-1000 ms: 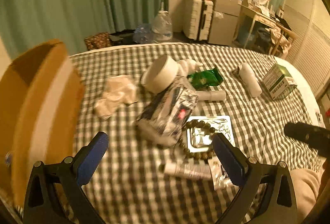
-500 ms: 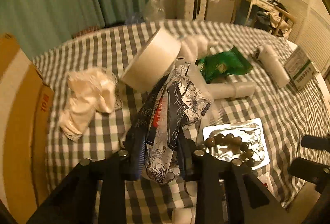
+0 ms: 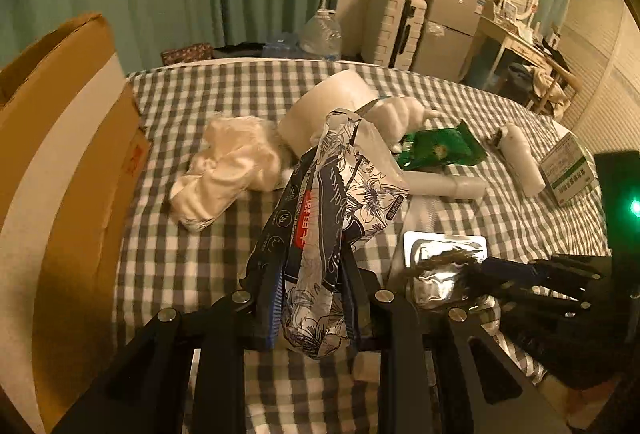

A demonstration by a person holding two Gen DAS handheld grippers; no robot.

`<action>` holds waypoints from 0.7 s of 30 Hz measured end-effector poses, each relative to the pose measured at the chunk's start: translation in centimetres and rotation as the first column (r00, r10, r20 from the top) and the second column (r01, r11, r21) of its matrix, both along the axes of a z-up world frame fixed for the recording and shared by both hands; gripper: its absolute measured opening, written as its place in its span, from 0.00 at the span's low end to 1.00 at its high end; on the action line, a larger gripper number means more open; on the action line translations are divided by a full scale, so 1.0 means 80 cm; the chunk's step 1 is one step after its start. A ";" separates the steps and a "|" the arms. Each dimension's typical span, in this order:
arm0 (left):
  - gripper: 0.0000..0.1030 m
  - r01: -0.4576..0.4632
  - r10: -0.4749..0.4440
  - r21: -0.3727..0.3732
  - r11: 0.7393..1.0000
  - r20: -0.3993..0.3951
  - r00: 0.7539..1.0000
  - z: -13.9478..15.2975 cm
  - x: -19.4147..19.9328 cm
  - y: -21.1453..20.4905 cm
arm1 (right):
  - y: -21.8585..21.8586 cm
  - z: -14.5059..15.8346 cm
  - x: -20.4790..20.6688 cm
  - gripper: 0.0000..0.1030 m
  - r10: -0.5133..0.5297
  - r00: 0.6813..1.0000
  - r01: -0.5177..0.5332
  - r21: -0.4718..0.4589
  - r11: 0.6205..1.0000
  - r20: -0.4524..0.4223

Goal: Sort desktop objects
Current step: 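Carry the snack bag into the box with the left tool while the right tool carries the bead bracelet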

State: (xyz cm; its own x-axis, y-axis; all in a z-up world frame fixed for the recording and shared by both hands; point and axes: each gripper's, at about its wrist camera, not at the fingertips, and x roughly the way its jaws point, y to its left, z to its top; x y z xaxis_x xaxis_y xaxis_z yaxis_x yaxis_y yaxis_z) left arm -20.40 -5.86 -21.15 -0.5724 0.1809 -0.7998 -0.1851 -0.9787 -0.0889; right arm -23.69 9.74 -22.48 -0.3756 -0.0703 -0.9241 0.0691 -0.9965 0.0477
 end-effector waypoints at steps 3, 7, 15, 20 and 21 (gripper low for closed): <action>0.24 -0.002 0.002 -0.002 1.000 -0.009 1.000 0.008 0.000 -0.001 | 0.021 0.003 0.008 0.11 -0.051 0.999 0.051 -0.067 0.996 0.004; 0.24 0.013 -0.013 -0.005 1.000 -0.043 0.999 0.036 0.018 -0.007 | 0.040 0.027 0.033 0.11 -0.086 0.996 0.084 -0.093 0.992 -0.023; 0.24 -0.004 0.006 0.007 1.000 -0.164 0.987 0.126 0.061 -0.039 | 0.030 0.139 0.071 0.11 -0.075 0.981 0.044 -0.170 0.985 -0.180; 0.24 -0.096 0.091 -0.011 0.995 -0.202 0.975 0.182 0.077 -0.098 | -0.013 0.200 0.089 0.11 -0.018 0.962 -0.032 -0.180 0.983 -0.271; 0.24 -0.114 0.109 -0.014 0.993 -0.209 0.972 0.188 0.080 -0.111 | -0.027 0.215 0.091 0.11 0.004 0.958 -0.059 -0.183 0.981 -0.287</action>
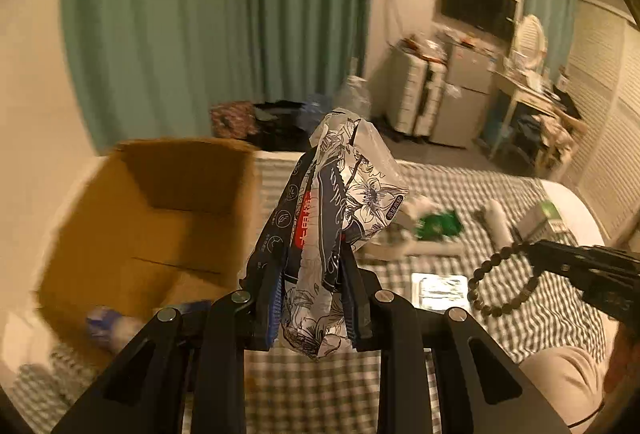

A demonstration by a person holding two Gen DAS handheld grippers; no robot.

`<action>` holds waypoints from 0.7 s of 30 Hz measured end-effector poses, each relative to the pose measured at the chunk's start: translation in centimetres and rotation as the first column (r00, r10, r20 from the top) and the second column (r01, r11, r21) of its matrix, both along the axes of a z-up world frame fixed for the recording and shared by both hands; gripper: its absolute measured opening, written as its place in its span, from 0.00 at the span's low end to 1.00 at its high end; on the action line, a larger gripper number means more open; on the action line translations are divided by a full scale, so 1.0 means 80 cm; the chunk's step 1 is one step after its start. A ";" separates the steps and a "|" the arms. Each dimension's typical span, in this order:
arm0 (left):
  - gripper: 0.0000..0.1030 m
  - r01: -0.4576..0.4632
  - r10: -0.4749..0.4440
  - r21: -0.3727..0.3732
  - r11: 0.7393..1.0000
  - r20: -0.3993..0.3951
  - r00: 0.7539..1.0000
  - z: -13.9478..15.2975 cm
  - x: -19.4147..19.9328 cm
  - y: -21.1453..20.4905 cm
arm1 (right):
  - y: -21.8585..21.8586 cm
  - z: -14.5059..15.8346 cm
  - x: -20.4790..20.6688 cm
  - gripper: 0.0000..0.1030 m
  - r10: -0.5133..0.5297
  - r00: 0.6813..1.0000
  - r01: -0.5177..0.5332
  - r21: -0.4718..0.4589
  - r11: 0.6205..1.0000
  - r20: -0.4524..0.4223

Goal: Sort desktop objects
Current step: 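Carry the snack bag into the box with the left tool while the right tool carries the bead bracelet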

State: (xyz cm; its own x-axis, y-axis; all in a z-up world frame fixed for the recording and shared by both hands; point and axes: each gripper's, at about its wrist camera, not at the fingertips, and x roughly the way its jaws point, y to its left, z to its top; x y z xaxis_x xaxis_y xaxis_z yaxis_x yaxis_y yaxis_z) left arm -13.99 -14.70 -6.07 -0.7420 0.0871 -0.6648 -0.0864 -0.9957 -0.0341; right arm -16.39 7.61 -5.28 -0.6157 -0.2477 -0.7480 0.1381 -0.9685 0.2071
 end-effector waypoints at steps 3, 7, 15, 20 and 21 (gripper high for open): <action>0.24 -0.057 0.057 -0.018 0.998 -0.007 0.998 0.010 0.004 -0.039 | -0.043 0.029 -0.002 0.11 0.067 0.997 -0.068 -0.022 0.997 -0.038; 0.24 -0.126 0.126 0.000 0.992 0.023 0.992 0.002 0.001 -0.098 | -0.111 0.055 -0.006 0.11 0.176 0.982 -0.178 -0.023 0.984 -0.066; 0.24 -0.217 0.212 0.038 0.975 0.097 0.972 -0.041 -0.007 -0.173 | -0.235 0.053 -0.049 0.11 0.340 0.939 -0.341 -0.032 0.939 -0.044; 0.24 -0.235 0.227 0.046 0.971 0.132 0.965 -0.062 -0.014 -0.197 | -0.283 0.039 -0.075 0.11 0.374 0.927 -0.375 -0.037 0.926 -0.029; 0.24 -0.233 0.225 0.046 0.971 0.139 0.964 -0.066 -0.015 -0.200 | -0.290 0.037 -0.079 0.11 0.372 0.928 -0.373 -0.038 0.927 -0.026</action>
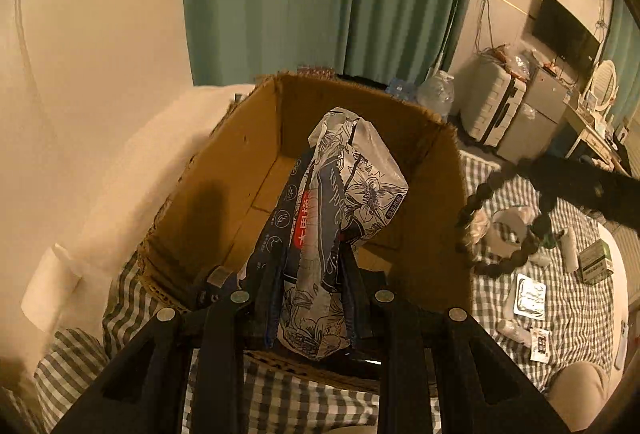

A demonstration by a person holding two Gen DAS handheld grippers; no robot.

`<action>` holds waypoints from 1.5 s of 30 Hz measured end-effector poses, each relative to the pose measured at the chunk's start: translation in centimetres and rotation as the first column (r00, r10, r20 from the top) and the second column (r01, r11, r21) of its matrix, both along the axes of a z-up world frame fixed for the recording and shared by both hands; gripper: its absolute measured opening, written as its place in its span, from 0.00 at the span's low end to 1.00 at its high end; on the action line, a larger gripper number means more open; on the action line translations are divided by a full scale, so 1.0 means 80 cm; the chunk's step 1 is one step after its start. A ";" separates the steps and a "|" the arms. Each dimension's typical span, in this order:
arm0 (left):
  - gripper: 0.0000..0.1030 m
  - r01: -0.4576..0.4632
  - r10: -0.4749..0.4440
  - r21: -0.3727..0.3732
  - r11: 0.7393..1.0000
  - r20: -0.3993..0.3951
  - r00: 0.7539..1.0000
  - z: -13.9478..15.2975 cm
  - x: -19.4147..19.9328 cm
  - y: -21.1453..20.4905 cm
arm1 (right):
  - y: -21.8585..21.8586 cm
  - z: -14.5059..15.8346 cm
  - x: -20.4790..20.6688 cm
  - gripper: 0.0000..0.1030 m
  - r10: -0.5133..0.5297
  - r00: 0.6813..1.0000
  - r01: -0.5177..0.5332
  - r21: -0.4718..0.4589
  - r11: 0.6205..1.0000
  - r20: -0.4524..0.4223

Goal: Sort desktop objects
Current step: 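Carry the snack bag into the box with the left tool while the right tool carries the bead bracelet, then return to the bed and grasp the pill blister with the right tool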

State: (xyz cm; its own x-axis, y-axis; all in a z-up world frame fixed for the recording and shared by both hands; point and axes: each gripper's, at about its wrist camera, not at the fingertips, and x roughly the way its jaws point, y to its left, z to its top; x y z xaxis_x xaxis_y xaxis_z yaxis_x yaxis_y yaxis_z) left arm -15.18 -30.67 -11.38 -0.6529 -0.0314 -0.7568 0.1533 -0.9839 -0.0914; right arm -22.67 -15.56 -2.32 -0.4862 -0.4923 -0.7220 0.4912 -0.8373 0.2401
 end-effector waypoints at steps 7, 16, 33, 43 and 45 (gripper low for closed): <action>1.00 -0.036 0.034 -0.057 0.998 -0.030 0.999 -0.005 0.004 -0.001 | -0.025 -0.014 -0.016 0.31 -0.028 1.000 0.028 0.022 0.999 -0.005; 1.00 -0.005 0.003 -0.029 1.000 -0.050 0.999 0.017 0.017 0.019 | 0.057 0.002 -0.008 0.55 -0.164 0.986 0.164 -0.036 0.986 -0.002; 1.00 0.368 -0.369 0.072 0.927 -0.005 0.930 -0.010 0.025 0.314 | 0.405 -0.045 0.086 0.82 -0.643 0.764 0.643 0.025 0.765 0.054; 1.00 0.446 -0.437 -0.055 0.893 0.123 0.891 -0.103 -0.020 0.420 | 0.467 -0.143 0.067 0.82 -0.638 0.738 0.656 -0.010 0.755 0.219; 1.00 0.422 -0.409 -0.076 0.903 0.150 0.900 -0.118 -0.031 0.413 | 0.458 -0.162 0.054 0.82 -0.600 0.763 0.616 0.009 0.787 0.242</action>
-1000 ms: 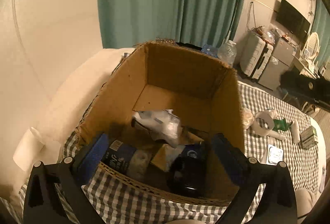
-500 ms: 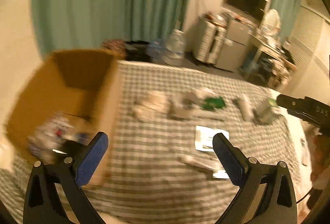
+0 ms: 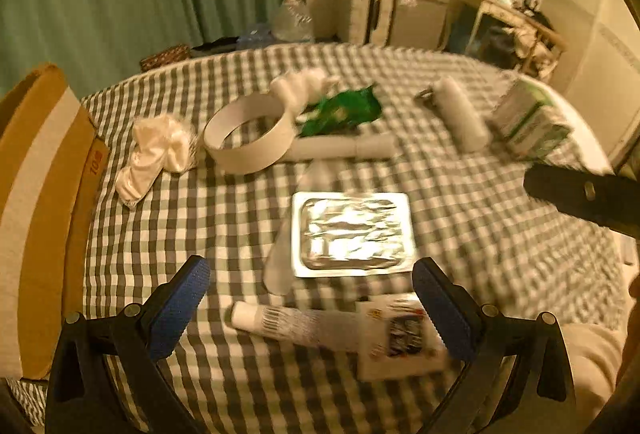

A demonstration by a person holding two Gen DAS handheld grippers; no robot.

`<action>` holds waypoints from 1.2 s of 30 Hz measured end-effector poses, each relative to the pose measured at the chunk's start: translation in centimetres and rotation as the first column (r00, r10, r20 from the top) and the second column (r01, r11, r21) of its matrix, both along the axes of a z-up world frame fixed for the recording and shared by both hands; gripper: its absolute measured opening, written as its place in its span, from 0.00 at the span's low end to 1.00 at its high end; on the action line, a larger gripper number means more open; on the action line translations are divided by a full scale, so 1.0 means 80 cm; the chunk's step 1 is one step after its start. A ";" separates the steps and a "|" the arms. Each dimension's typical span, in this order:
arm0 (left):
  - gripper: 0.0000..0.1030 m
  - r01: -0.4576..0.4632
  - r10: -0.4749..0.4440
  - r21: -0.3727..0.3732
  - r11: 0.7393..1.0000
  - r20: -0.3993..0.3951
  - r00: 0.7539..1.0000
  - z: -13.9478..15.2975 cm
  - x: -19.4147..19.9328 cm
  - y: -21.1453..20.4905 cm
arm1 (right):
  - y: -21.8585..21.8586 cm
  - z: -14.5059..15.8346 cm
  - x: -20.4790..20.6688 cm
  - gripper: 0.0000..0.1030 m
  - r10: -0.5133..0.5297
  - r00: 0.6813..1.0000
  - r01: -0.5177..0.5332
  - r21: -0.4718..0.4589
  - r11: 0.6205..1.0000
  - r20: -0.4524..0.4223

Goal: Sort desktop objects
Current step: 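Return to the bed and grasp the pill blister with the right tool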

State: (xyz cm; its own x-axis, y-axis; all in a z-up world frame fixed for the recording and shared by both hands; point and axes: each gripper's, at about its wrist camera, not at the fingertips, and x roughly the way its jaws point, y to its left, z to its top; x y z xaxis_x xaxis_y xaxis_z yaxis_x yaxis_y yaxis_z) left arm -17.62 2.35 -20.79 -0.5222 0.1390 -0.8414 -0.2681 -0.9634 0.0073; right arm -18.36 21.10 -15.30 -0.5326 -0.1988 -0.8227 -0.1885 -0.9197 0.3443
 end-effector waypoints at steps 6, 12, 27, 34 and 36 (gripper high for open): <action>1.00 -0.101 0.105 -0.118 0.988 0.025 0.994 -0.033 -0.021 -0.030 | -0.042 -0.061 -0.044 0.82 0.156 0.983 -0.150 -0.061 0.987 0.101; 1.00 -0.140 0.153 -0.126 0.982 0.100 0.983 -0.063 -0.034 -0.056 | -0.055 -0.098 -0.071 0.82 0.172 0.972 -0.152 -0.134 0.979 0.161; 1.00 -0.103 0.111 -0.073 0.992 0.111 0.988 -0.076 -0.021 -0.061 | -0.041 -0.107 -0.067 0.44 0.158 0.981 -0.120 -0.293 0.949 0.109; 1.00 -0.100 0.107 -0.066 0.993 0.109 0.988 -0.078 -0.020 -0.067 | -0.037 -0.109 -0.072 0.33 0.191 0.981 -0.147 -0.536 0.831 0.027; 1.00 -0.102 0.109 -0.069 0.992 0.109 0.988 -0.078 -0.020 -0.070 | -0.058 -0.110 -0.078 0.29 0.218 0.973 -0.179 -0.353 0.918 0.075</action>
